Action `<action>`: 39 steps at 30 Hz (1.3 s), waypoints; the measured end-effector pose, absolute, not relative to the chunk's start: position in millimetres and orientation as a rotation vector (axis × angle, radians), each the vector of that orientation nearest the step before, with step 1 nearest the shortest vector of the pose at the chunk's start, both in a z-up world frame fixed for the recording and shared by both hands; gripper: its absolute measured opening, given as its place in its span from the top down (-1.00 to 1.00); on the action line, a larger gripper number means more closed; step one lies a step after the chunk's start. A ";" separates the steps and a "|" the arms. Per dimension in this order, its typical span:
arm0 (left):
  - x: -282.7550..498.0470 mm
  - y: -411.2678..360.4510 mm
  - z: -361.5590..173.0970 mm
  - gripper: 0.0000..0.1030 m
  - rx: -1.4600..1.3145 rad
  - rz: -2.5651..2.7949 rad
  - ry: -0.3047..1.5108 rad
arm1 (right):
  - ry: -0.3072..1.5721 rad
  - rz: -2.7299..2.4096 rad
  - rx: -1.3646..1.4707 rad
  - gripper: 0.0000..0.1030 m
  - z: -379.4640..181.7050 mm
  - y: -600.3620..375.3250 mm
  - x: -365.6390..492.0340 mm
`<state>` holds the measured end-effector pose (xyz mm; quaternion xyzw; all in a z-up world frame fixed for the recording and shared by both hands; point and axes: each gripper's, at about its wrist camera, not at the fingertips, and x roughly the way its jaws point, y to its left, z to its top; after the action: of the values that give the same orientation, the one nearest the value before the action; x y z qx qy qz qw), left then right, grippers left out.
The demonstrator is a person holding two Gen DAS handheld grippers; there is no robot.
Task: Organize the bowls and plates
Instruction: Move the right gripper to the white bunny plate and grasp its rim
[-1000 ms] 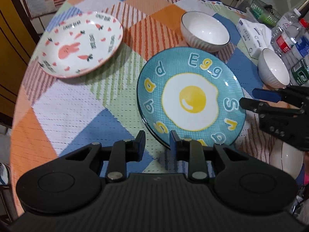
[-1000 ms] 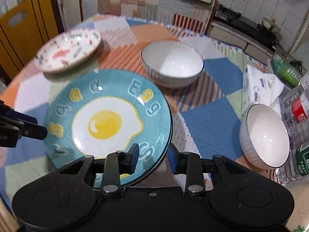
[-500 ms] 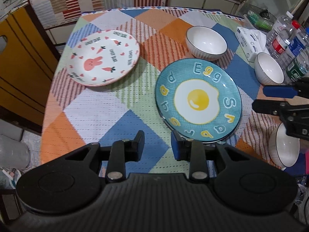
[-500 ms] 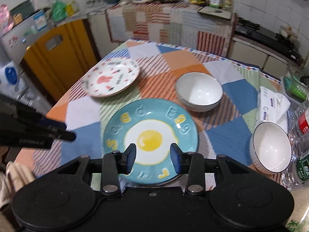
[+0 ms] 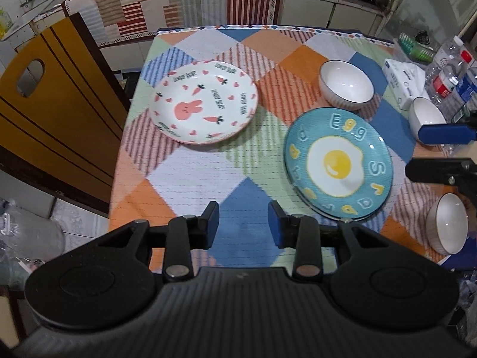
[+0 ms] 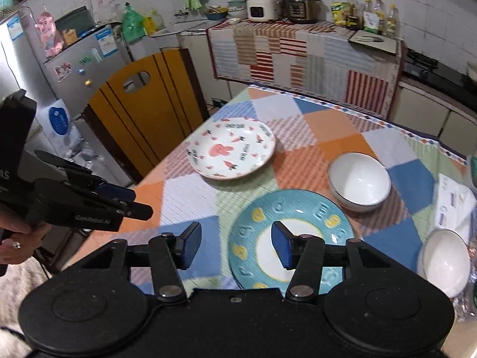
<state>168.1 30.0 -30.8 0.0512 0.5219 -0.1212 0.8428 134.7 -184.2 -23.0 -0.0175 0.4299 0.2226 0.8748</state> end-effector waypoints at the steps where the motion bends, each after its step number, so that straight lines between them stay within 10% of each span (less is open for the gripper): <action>1: 171.4 33.7 -26.4 0.33 0.119 -0.254 1.095 | 0.910 0.481 -0.030 -0.14 -21.6 -180.6 138.6; 15: 220.8 86.5 7.9 -0.47 0.190 -0.214 0.850 | 0.984 0.566 0.042 -0.32 -8.8 -139.2 214.1; 39: 342.7 120.3 -134.3 -0.47 -0.093 -0.153 1.044 | 1.021 0.540 -0.113 -0.33 -112.5 -107.4 344.3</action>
<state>342.7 120.3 -134.3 -0.0441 0.4981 -0.0732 0.8629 344.3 -107.4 -112.5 -0.0533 0.4825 0.2552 0.8362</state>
